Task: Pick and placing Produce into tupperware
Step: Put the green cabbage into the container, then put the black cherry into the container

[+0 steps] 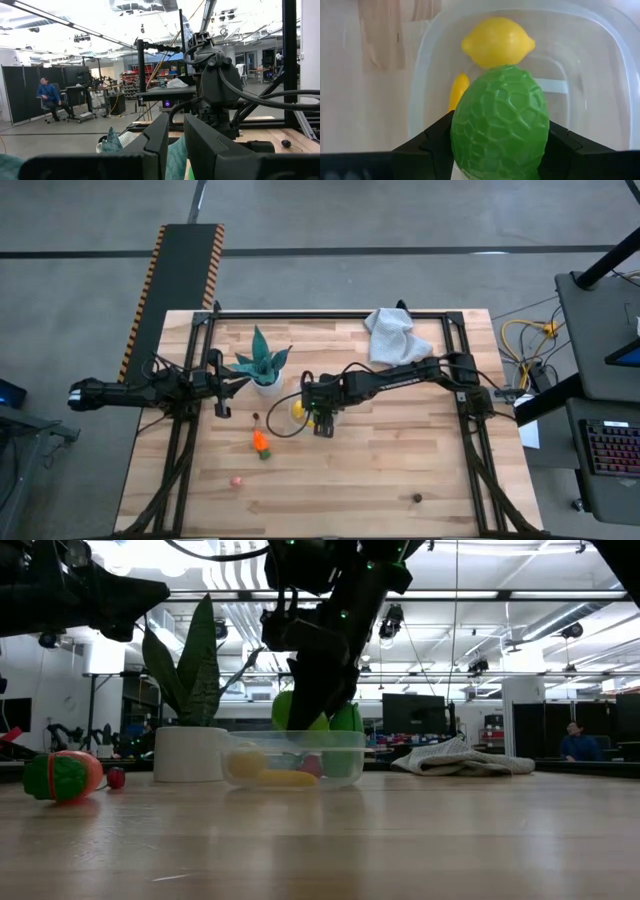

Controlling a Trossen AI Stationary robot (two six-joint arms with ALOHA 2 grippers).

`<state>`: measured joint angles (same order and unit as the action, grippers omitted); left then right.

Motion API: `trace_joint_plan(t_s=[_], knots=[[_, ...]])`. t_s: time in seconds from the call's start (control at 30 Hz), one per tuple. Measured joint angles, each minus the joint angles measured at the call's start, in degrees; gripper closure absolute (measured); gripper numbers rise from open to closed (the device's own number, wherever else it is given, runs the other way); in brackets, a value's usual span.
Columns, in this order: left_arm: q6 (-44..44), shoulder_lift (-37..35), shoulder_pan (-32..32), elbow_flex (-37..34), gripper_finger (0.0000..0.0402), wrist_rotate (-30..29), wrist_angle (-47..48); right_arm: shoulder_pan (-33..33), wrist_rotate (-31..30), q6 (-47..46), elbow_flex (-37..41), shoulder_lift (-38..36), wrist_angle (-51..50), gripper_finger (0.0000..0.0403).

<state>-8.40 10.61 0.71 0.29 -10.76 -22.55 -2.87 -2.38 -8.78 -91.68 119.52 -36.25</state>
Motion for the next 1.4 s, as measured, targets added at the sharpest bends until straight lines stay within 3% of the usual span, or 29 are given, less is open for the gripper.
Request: trace_joint_plan(t_s=[0.13, 0.5, 0.67, 0.87, 1.13, 1.4], knots=[[0.00, 0.00, 0.00, -0.02, 0.0353, 0.01, -0.02, -0.20, 0.53, -0.20, 0.00, 0.00, 1.37, 0.0194], [-0.02, 0.02, 0.00, -0.01, 0.0353, 0.01, -0.07, -0.87, 2.07, -0.26, -0.12, 0.00, 3.29, 0.0120], [-0.02, 0.02, 0.01, -0.01, 0.0353, 0.01, -0.11, -0.90, 1.91, -0.70, -4.09, -0.02, 1.27, 0.0111], [-0.01, 0.02, 0.00, -0.01, 0.0353, 0.01, -0.11, -1.07, 1.76, -0.68, -14.42, -0.15, -9.85, 0.0118], [0.00, 0.02, 0.00, 0.00, 0.0353, 0.00, -0.11, -5.19, -4.58, -2.90, -26.49, -0.23, -34.27, 0.0136], [0.00, 0.02, 0.00, -0.01, 0.0353, 0.02, -0.09, -14.25, -7.08, -12.49, -29.39, -4.07, -46.86, 0.0149]])
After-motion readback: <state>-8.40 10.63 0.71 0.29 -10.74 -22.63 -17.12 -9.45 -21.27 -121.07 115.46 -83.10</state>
